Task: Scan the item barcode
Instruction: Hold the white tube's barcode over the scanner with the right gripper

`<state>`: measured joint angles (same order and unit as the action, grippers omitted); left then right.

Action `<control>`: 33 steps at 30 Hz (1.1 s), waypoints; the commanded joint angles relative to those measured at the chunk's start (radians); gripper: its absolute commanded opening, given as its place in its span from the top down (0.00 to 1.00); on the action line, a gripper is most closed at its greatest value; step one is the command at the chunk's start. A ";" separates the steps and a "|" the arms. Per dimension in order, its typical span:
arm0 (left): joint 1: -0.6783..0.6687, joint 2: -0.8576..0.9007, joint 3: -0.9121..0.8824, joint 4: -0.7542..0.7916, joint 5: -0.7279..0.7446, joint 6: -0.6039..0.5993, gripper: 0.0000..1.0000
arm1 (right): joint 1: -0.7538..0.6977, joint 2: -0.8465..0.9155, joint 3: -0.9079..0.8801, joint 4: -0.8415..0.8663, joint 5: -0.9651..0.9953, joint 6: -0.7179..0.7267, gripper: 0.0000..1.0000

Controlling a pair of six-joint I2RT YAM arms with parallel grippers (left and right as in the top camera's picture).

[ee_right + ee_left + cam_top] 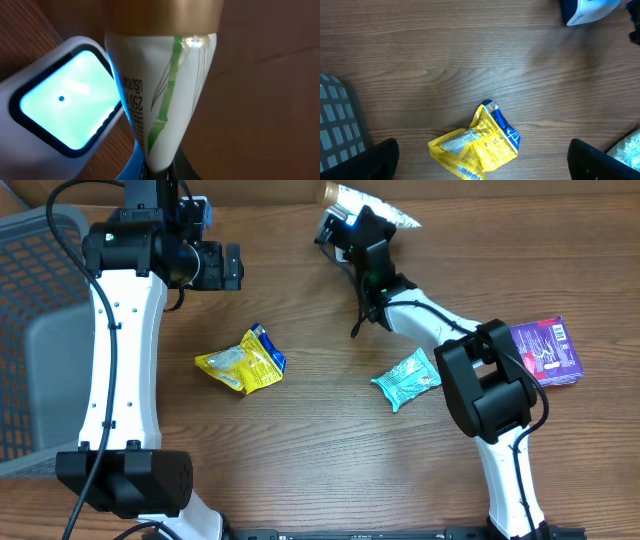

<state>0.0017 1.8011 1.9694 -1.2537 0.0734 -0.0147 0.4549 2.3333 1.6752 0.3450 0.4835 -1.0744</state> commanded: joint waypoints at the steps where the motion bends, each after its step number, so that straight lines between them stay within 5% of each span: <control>1: -0.002 0.011 -0.003 0.001 -0.003 0.023 0.00 | -0.037 -0.013 0.031 0.019 0.042 0.000 0.96; 24: -0.002 0.011 -0.003 0.001 -0.003 0.023 0.01 | -0.038 0.054 0.031 0.010 -0.051 -0.031 0.96; 33: -0.002 0.011 -0.003 0.001 -0.003 0.023 0.00 | 0.000 -0.010 0.031 0.068 0.081 -0.023 0.96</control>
<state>0.0017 1.8011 1.9694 -1.2533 0.0734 -0.0147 0.4305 2.4031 1.6764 0.4164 0.5072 -1.1000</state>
